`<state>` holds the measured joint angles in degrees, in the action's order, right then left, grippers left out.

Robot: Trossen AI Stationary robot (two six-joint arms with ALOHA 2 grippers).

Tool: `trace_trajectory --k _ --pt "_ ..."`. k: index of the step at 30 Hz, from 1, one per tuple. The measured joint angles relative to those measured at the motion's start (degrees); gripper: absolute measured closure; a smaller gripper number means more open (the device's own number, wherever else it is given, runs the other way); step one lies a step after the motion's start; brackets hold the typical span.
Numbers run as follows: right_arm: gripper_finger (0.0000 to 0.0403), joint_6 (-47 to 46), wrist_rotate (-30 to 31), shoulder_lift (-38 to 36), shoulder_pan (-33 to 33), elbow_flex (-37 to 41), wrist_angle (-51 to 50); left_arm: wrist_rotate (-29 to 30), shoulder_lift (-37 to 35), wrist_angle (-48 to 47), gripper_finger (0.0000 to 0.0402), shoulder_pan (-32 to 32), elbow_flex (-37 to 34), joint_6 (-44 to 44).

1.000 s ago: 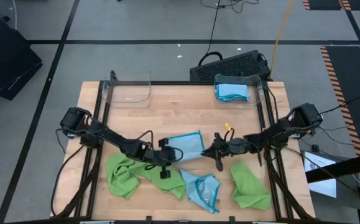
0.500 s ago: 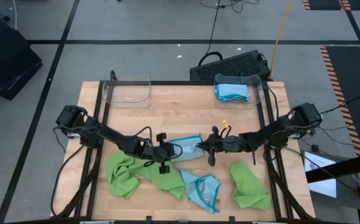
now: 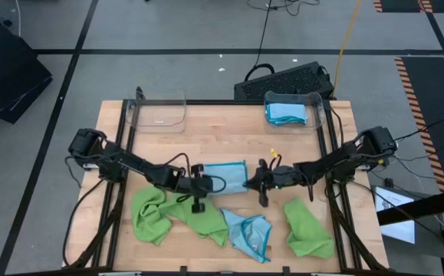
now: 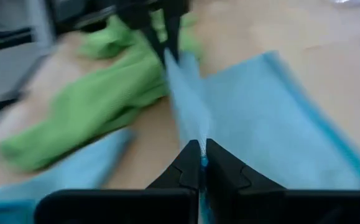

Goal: Fold microfiber towels
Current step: Fold the top blue microfiber cloth

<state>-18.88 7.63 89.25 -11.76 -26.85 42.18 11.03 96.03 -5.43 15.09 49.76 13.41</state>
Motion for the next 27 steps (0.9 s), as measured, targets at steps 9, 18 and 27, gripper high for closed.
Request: trace_trajectory --k 9,18,27 --pt "0.0395 0.0 -5.9 0.0 -7.1 -2.7 5.8 -5.3 -5.5 2.5 0.0387 7.8 0.0 -4.6" --pt "0.0395 1.5 0.2 0.0 -5.7 -6.5 -6.6 1.2 -11.3 -2.7 0.0387 5.4 -0.1 -3.0" --pt "0.0395 -2.9 0.0 0.0 -6.8 -6.4 -11.4 -3.5 -6.9 -0.9 0.0389 0.1 0.0 -4.0"
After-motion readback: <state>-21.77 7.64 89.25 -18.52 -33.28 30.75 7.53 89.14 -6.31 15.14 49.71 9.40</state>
